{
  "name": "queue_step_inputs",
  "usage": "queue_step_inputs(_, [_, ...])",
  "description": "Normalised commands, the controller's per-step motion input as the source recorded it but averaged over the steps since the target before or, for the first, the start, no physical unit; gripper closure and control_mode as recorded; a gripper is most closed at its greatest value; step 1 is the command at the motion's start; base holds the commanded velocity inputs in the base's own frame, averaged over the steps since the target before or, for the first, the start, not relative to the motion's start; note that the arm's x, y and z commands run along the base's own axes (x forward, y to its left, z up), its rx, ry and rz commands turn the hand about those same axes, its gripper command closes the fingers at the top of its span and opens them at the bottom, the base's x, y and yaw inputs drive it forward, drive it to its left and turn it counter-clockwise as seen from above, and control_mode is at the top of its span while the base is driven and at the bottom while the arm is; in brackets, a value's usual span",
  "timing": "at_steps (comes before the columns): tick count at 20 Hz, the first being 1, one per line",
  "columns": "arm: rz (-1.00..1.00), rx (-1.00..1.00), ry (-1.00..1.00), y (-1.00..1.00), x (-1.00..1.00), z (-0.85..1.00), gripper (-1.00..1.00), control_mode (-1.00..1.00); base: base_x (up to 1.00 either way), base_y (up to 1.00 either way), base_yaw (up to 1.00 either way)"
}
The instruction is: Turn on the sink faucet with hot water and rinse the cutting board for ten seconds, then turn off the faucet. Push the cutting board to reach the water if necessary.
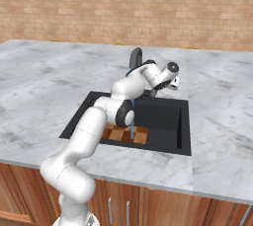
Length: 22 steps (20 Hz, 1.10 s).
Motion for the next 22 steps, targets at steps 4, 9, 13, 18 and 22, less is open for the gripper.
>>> queue_step_inputs(4, [0.00, 0.00, 0.10, -0.09, -0.28, -0.52, 1.00, -1.00, 0.00, 0.00, 0.00])
queue_step_inputs(9, [0.00, 0.00, 0.10, -0.15, -0.30, -0.62, 1.00, -1.00, 0.00, 0.00, 0.00])
queue_step_inputs(13, [0.00, 0.00, 0.10, -0.22, -0.32, -0.59, 1.00, -1.00, 0.00, 0.00, 0.00])
queue_step_inputs(18, [0.00, 0.00, 0.10, -0.24, -0.34, -0.57, 1.00, -1.00, 0.00, 0.00, 0.00])
queue_step_inputs(22, [0.00, 0.00, 0.00, -0.31, -0.51, -0.20, 1.00, -1.00, 0.00, 0.00, 0.00])
